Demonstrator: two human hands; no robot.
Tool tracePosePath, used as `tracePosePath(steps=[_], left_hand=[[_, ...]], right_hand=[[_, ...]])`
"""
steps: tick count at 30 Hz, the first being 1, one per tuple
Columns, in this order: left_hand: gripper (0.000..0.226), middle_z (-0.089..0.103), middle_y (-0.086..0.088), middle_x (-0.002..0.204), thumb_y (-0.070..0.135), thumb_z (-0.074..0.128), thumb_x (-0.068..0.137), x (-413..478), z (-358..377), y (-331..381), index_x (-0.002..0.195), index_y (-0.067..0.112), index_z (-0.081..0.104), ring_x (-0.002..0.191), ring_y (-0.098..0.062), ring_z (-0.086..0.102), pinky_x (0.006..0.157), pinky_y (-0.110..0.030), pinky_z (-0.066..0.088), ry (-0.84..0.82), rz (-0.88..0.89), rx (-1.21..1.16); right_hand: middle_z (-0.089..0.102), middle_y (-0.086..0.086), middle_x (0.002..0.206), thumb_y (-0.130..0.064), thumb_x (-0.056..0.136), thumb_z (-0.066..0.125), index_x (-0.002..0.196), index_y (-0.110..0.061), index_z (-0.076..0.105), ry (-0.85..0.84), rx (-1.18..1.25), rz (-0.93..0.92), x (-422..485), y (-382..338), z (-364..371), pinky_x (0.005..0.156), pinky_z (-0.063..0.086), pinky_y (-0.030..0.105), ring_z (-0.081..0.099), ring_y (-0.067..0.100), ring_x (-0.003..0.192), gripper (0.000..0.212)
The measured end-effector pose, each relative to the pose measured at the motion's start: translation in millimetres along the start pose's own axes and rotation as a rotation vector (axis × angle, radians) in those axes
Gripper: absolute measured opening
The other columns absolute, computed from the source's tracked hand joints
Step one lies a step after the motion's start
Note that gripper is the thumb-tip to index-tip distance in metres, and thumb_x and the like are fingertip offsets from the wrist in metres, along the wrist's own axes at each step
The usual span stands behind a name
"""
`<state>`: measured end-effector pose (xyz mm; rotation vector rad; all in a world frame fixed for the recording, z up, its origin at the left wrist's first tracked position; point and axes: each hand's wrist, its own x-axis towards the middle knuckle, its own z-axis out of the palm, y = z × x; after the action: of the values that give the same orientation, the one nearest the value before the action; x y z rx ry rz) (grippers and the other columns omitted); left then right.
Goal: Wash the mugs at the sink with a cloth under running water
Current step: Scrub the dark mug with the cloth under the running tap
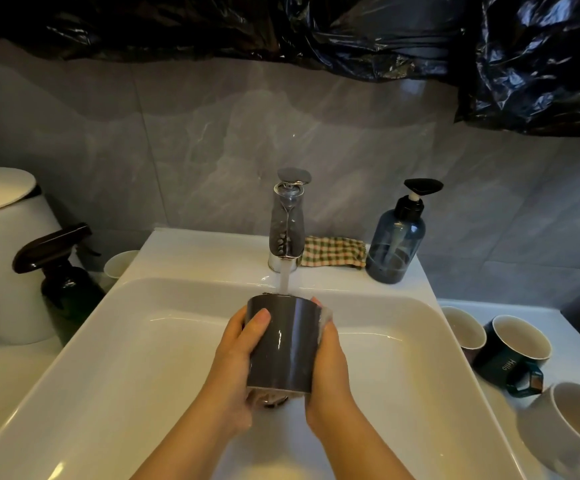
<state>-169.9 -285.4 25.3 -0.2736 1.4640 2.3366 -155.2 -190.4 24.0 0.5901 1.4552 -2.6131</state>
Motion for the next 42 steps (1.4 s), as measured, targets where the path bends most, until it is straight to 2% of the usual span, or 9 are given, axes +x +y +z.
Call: tracePosePath(steps=[5, 10, 12, 20, 23, 28, 32, 36, 42], left_hand=[[0.055, 0.071, -0.01, 0.102, 0.038, 0.065, 0.064, 4.2, -4.2, 1.1, 0.116, 0.023, 0.058, 0.084, -0.029, 0.071, 0.053, -0.032, 0.055, 0.033, 0.057, -0.038], [0.067, 0.07, -0.01, 0.104, 0.049, 0.064, 0.057, -0.6, -3.5, -3.6, 0.12, 0.028, 0.055, 0.091, -0.03, 0.068, 0.066, -0.038, 0.054, -0.085, -0.04, 0.008], [0.07, 0.066, -0.011, 0.109, 0.05, 0.063, 0.059, 1.2, -1.6, -5.6, 0.122, 0.027, 0.048, 0.092, -0.03, 0.066, 0.062, -0.036, 0.054, -0.021, -0.042, 0.012], [0.059, 0.073, -0.009, 0.101, 0.059, 0.052, 0.068, -0.7, -12.3, 5.0, 0.113, 0.024, 0.064, 0.09, -0.027, 0.071, 0.068, -0.038, 0.054, -0.154, -0.174, 0.084], [0.063, 0.072, -0.017, 0.097, 0.052, 0.06, 0.062, -4.1, -9.8, 7.5, 0.114, 0.015, 0.062, 0.083, -0.033, 0.069, 0.062, -0.039, 0.054, -0.101, -0.187, 0.032], [0.075, 0.07, -0.022, 0.104, 0.058, 0.063, 0.056, 0.3, -10.3, 4.6, 0.115, 0.011, 0.061, 0.098, -0.04, 0.065, 0.086, -0.05, 0.052, -0.106, -0.249, 0.007], [0.065, 0.072, -0.016, 0.101, 0.056, 0.06, 0.061, 0.6, -11.3, 7.7, 0.111, 0.014, 0.062, 0.095, -0.033, 0.067, 0.076, -0.041, 0.055, -0.089, -0.183, 0.046], [0.078, 0.069, -0.01, 0.111, 0.052, 0.067, 0.053, 0.3, -12.9, 7.6, 0.124, 0.023, 0.052, 0.094, -0.027, 0.069, 0.067, -0.036, 0.056, -0.05, 0.007, 0.132], [0.091, 0.071, -0.017, 0.105, 0.044, 0.085, 0.047, 4.4, -11.4, 2.8, 0.125, 0.012, 0.052, 0.091, -0.033, 0.069, 0.069, -0.04, 0.055, -0.033, -0.111, 0.029]], right_hand=[[0.024, -0.023, 0.144, -0.05, 0.085, 0.043, 0.103, -0.078, 0.039, 0.111, -0.031, -0.265, 1.5, 11.2, 14.6, 0.105, 0.041, 0.038, 0.033, 0.01, 0.134, 0.033], [0.074, 0.01, 0.091, -0.06, 0.088, 0.04, 0.105, -0.022, 0.067, 0.025, 0.039, 0.02, -2.4, -5.3, -3.7, 0.068, 0.055, 0.034, 0.067, 0.026, 0.083, 0.05], [0.073, 0.005, 0.095, -0.052, 0.093, 0.037, 0.112, -0.028, 0.063, 0.045, -0.075, -0.069, -6.6, -2.7, -3.6, 0.06, 0.055, 0.028, 0.068, 0.019, 0.08, 0.04], [0.009, -0.025, 0.152, -0.05, 0.089, 0.028, 0.116, -0.068, 0.014, 0.12, -0.827, -0.63, -4.3, 19.4, 0.3, 0.117, 0.019, 0.029, 0.008, 0.002, 0.142, 0.035], [0.015, -0.033, 0.143, -0.049, 0.089, 0.033, 0.124, -0.066, 0.019, 0.078, -0.581, -0.526, -4.6, 13.5, 3.4, 0.113, 0.03, 0.034, 0.016, 0.006, 0.141, 0.042], [0.056, 0.004, 0.131, -0.053, 0.094, 0.033, 0.131, -0.032, 0.048, 0.015, -0.105, -0.099, -3.9, 2.4, -1.7, 0.086, 0.051, 0.033, 0.057, 0.02, 0.107, 0.045], [0.031, -0.016, 0.144, -0.05, 0.097, 0.032, 0.123, -0.061, 0.027, 0.074, -0.561, -0.474, -6.4, 8.8, 1.6, 0.098, 0.047, 0.032, 0.041, 0.01, 0.127, 0.029], [-0.007, -0.049, 0.135, -0.062, 0.078, 0.02, 0.116, -0.074, 0.012, 0.052, -0.986, -0.738, -4.2, 20.7, 1.5, 0.117, 0.009, 0.029, -0.001, -0.004, 0.142, 0.041], [0.054, -0.014, 0.116, -0.051, 0.095, 0.038, 0.131, -0.044, 0.04, -0.04, -0.567, -0.37, -2.1, -0.1, -8.3, 0.094, 0.045, 0.027, 0.054, 0.004, 0.102, 0.036]])
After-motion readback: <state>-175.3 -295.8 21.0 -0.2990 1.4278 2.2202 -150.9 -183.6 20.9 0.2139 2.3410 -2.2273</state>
